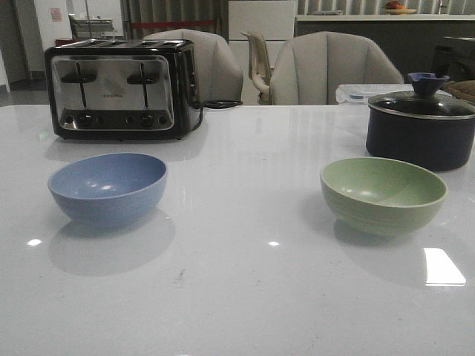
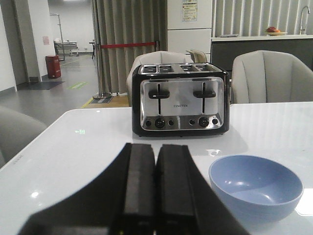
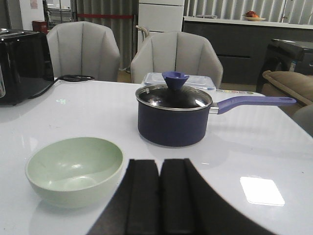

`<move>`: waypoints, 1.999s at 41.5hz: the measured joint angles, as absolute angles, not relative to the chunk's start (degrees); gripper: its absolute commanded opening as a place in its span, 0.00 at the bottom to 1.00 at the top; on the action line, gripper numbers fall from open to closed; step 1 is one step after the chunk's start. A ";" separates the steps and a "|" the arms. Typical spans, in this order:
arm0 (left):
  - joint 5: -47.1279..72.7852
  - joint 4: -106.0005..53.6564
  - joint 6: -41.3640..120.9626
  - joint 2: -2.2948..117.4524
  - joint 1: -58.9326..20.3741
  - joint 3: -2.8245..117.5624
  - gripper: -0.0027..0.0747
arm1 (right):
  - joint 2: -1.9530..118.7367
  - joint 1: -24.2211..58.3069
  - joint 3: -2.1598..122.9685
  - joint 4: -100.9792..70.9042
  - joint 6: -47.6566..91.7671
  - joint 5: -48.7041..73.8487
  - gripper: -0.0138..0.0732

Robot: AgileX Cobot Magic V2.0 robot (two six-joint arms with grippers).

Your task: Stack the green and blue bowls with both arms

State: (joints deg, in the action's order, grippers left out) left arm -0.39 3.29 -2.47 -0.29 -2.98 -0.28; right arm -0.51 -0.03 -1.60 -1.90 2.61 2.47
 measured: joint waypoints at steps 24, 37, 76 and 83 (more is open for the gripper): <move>-0.39 3.29 -2.47 -0.29 -2.98 -0.28 0.17 | -0.51 -0.03 -1.60 -1.90 2.61 2.47 0.20; -1.68 2.24 -2.47 -0.29 -2.98 -0.28 0.17 | -0.51 -0.03 -1.60 -1.90 2.61 1.10 0.20; 40.04 0.00 -2.58 25.78 -2.98 43.38 0.17 | 25.99 -0.24 36.46 -1.90 2.61 35.58 0.20; 42.69 0.00 -2.58 29.61 -2.98 42.73 0.17 | 31.42 -0.24 35.17 -1.90 2.61 37.21 0.20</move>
